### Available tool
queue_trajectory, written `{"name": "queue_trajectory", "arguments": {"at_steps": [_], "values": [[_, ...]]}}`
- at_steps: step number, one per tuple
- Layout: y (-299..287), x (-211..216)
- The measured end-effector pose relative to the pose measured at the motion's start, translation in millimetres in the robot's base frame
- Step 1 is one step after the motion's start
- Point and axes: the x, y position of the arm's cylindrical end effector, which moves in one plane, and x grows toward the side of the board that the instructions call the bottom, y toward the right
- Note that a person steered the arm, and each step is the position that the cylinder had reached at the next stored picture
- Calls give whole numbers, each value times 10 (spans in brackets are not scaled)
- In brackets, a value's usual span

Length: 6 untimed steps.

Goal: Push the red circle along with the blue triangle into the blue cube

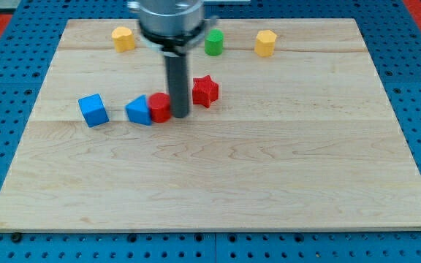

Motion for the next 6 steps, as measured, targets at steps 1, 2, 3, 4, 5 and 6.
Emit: {"name": "queue_trajectory", "arguments": {"at_steps": [1,2,3,4,5,6], "values": [[-304,4],[-239,185],[-480,229],[-507,-101],[-618,-163],[-590,-164]]}}
